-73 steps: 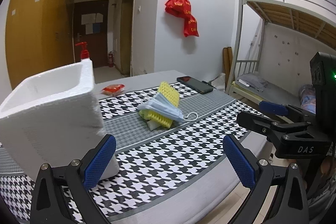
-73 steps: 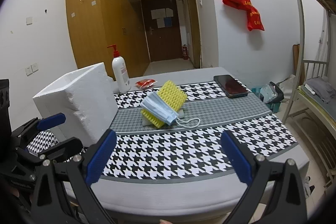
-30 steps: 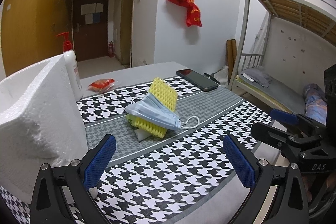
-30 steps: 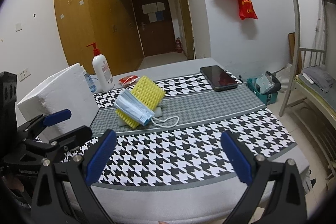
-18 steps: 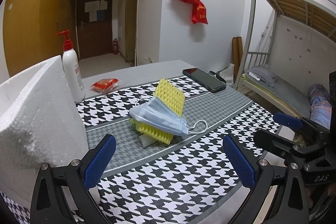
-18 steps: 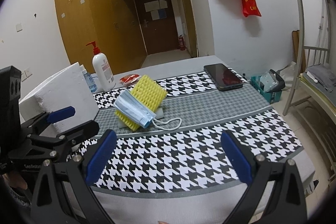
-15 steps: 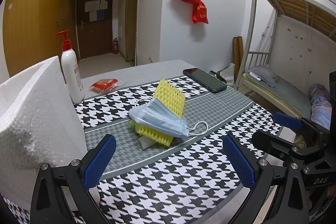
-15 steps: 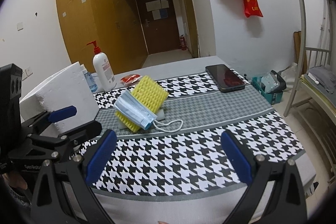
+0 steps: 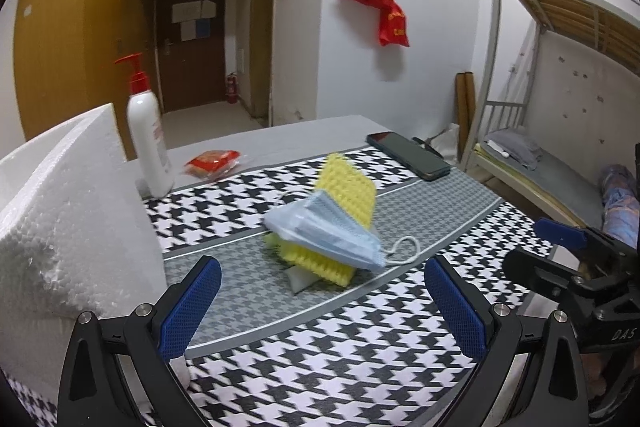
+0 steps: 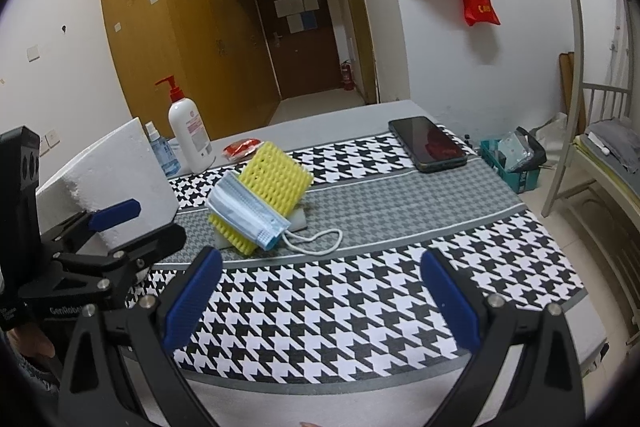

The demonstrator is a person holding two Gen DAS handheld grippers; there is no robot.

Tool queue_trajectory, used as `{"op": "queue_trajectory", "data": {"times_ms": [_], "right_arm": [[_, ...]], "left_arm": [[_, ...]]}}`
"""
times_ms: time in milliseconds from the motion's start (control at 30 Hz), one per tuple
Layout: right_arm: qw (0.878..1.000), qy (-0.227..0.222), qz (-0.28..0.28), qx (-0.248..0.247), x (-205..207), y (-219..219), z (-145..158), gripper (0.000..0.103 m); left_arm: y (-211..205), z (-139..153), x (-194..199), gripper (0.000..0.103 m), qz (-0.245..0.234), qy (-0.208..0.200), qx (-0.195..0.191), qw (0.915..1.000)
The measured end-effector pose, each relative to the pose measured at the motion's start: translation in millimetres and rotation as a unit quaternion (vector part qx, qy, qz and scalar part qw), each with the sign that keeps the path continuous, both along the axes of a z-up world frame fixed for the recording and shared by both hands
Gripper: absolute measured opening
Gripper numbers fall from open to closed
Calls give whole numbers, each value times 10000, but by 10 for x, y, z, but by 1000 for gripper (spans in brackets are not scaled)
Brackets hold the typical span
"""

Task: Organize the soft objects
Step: 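Move both tools toward the blue mask lying on the yellow mesh sleeve, then grasp the blue face mask with the left gripper and lift it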

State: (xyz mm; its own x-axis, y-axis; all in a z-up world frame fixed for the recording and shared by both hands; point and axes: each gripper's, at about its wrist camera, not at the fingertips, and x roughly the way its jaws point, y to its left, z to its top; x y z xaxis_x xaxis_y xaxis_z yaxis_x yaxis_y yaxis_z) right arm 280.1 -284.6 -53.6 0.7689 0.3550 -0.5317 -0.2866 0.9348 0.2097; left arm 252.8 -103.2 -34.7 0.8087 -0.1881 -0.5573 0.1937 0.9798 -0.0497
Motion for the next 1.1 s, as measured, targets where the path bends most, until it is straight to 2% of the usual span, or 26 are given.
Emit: {"op": "queue_trajectory", "data": {"times_ms": [133,367,900,1033,1100], "right_arm": [[10000,-15,67,4,19,46,2,101],[10000,-45,-24,33,2,-27,6,101],[10000,-20,-39,13,71,-51,14,101],[10000,4,-47,-2,91,-38,-7,101],[10000,20,-55,-42,107,-31,-14,101]], "left_arm": [[65,5,-1,102,135,37,-43,9999],[-139,36,20,102,-249,76,-55,9996],[-138,-61,470,101,44,456,-137,9989],[-138,-141,570,94,90,550,-205,9982],[-122,-178,627,84,85,634,-227,9977]]}}
